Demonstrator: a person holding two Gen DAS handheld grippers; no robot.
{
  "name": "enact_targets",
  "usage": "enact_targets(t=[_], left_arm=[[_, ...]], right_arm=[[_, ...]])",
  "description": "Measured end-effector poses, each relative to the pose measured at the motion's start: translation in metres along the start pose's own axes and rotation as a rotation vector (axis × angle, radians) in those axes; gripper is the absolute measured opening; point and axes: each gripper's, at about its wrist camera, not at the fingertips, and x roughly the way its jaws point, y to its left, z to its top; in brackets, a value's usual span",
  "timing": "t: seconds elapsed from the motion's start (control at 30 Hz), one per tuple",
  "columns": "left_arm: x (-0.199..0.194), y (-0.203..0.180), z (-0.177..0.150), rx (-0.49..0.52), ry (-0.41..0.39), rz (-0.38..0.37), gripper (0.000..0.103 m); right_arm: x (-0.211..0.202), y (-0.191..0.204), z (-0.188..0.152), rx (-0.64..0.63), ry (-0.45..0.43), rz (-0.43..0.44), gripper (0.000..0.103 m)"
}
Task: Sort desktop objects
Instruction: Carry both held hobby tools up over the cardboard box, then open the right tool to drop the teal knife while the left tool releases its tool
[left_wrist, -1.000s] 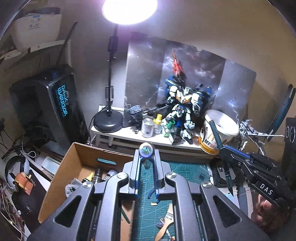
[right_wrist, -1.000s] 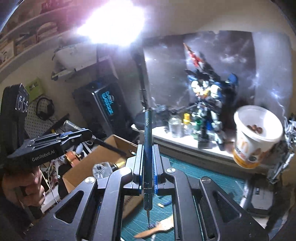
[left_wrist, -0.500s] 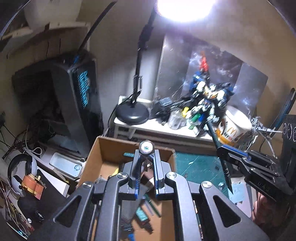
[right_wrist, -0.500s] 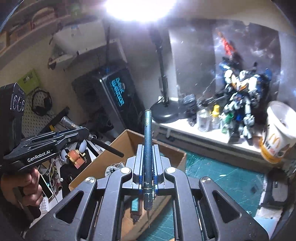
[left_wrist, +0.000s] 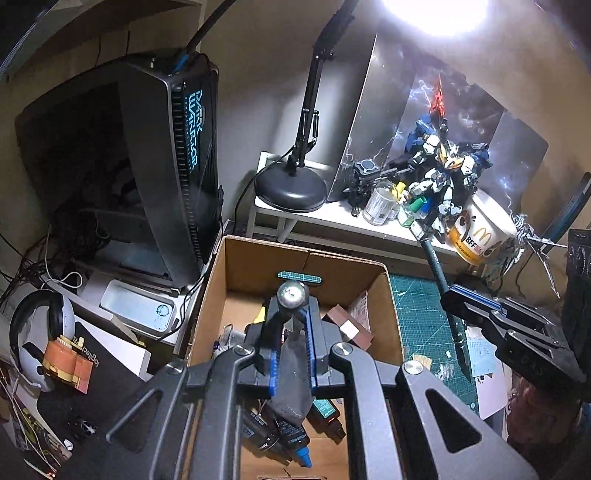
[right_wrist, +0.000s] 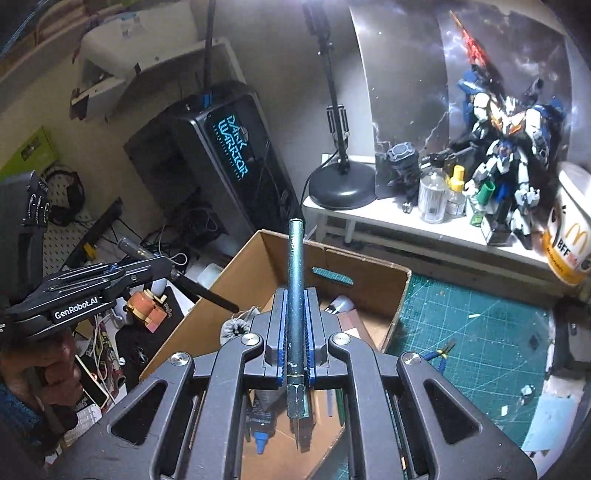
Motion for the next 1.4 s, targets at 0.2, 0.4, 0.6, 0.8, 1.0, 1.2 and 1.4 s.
enact_targets(t=[0.2, 0.4, 0.6, 0.8, 1.0, 1.2, 1.4], left_arm=[[-0.008, -0.01, -0.005, -0.01, 0.019, 0.065, 0.011], [-0.021, -0.016, -0.01, -0.02, 0.044, 0.11, 0.011], [-0.012, -0.006, -0.018, -0.015, 0.11, 0.1, 0.011], [0.02, 0.007, -0.031, 0.017, 0.217, 0.027, 0.011], [0.028, 0.017, -0.057, 0.044, 0.341, -0.051, 0.011], [0.042, 0.029, -0.076, 0.064, 0.435, -0.091, 0.011], [0.086, 0.021, -0.069, 0.122, 0.444, -0.094, 0.011]], right_arm=[[0.0, 0.001, -0.005, -0.016, 0.005, 0.062, 0.008], [0.001, 0.0, -0.016, -0.001, 0.008, 0.118, 0.008], [0.015, 0.001, -0.026, 0.025, 0.068, 0.104, 0.008], [0.037, 0.002, -0.04, 0.099, 0.138, 0.032, 0.008], [0.056, 0.014, -0.058, 0.174, 0.228, -0.007, 0.008], [0.057, 0.031, -0.078, 0.265, 0.3, -0.027, 0.008], [0.094, 0.024, -0.091, 0.293, 0.386, -0.089, 0.008]])
